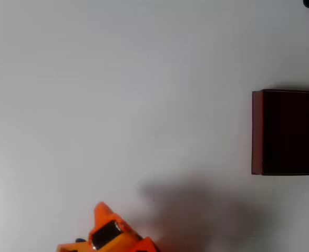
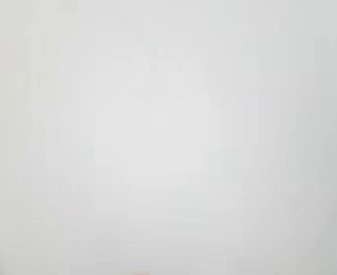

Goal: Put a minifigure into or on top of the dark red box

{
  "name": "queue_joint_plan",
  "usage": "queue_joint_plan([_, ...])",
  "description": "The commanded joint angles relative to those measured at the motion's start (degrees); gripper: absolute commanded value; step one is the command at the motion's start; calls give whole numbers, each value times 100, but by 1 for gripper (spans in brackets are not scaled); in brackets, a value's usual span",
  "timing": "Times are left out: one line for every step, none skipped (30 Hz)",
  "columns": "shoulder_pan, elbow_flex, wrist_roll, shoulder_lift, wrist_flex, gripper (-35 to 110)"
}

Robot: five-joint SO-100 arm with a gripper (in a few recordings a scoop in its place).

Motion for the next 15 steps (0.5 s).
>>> queue_joint_plan([-176,492,97,343,-79,0])
queue_joint_plan([-202,545,123,325,-105,0])
queue_joint_plan([-185,615,141,325,-123,0])
queue_joint_plan([-97,782,167,325,-229,0])
queue_joint_plan([-79,976,220,316,-431,0])
queue_joint_plan([-53,1081,264,299,-562,0])
queue_joint_plan([-53,1072,325,281,-519,0])
queue_joint_plan([-44,1063,387,272,-492,0])
queue_joint_plan([-9,1055,422,246,-492,0])
queue_joint_plan([0,1037,439,229,-466,0])
queue_joint_plan([26,1028,475,220,-422,0])
queue_joint_plan([53,1020,510,193,-413,0])
queue_joint_plan([62,1020,527,185,-413,0])
queue_joint_plan([88,1011,536,176,-413,0])
queue_joint_plan([97,1011,536,167,-404,0])
